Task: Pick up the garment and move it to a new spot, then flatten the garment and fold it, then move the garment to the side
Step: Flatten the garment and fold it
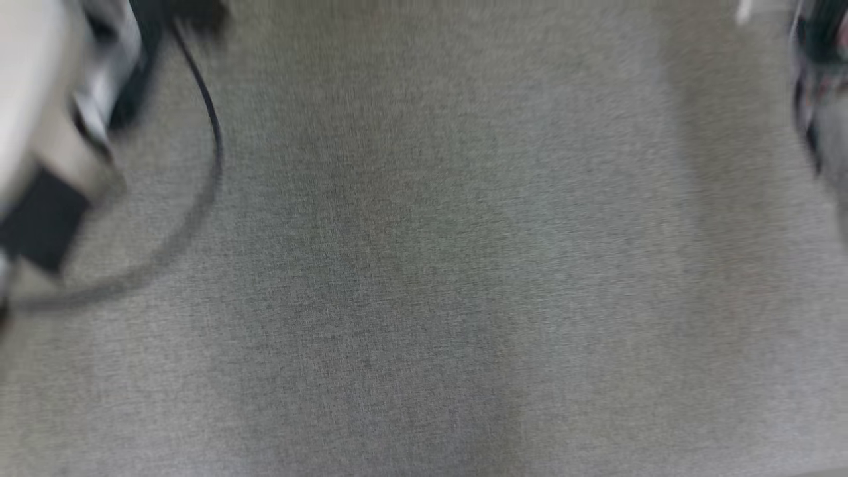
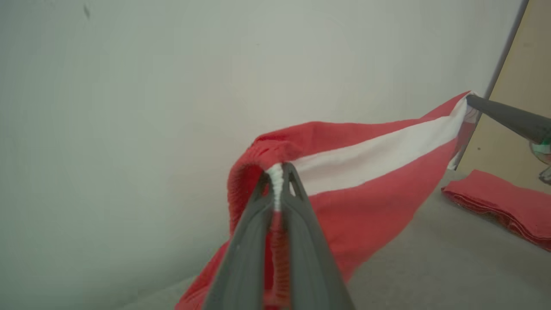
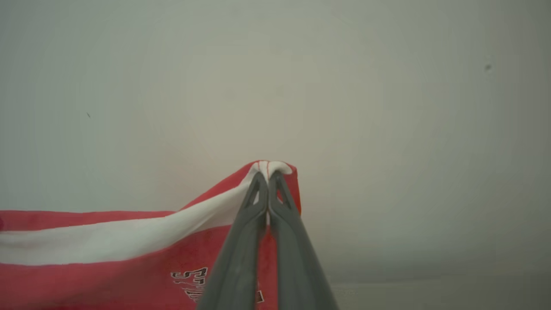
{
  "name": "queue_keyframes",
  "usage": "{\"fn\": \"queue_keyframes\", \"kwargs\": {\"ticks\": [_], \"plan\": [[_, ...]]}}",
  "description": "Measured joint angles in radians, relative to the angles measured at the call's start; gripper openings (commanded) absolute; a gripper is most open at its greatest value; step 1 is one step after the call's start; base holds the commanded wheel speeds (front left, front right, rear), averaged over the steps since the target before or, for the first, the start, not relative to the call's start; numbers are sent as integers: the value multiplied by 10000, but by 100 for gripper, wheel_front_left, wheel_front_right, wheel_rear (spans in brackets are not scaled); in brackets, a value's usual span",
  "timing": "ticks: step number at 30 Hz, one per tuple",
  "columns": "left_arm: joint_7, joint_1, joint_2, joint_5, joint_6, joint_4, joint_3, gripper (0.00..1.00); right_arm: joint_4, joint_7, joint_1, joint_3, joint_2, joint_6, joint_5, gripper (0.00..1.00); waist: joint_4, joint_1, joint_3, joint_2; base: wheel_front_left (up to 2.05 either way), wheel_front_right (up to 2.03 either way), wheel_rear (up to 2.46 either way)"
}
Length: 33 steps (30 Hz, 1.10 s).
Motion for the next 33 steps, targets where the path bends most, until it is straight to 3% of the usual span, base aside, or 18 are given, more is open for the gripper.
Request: {"fn": "queue_keyframes", "kwargs": {"ticks": [6, 11, 18, 33], "plan": [[-23, 3243, 305, 186, 738, -1906, 721, 0, -1279, -31, 3062, -301, -267, 0, 10, 0, -56, -1, -901, 0, 0, 0, 0], [-23, 5534, 295, 633, 940, -2821, 1231, 0, -2127, -36, 5482, -610, -297, 0, -82, 0, -84, -1, -1630, -1, 0, 0, 0], [-23, 7658, 13, 1112, 915, -3269, 1689, 0, -2855, 19, 7814, -886, -309, 0, -169, 0, -53, -2, -2431, -2, 0, 0, 0], [-23, 11463, -853, 2514, 209, -3336, 2533, 0, -4500, 988, 12499, -2205, 286, 2, -679, 0, 254, 0, -4071, -2, 0, 0, 0]]}}
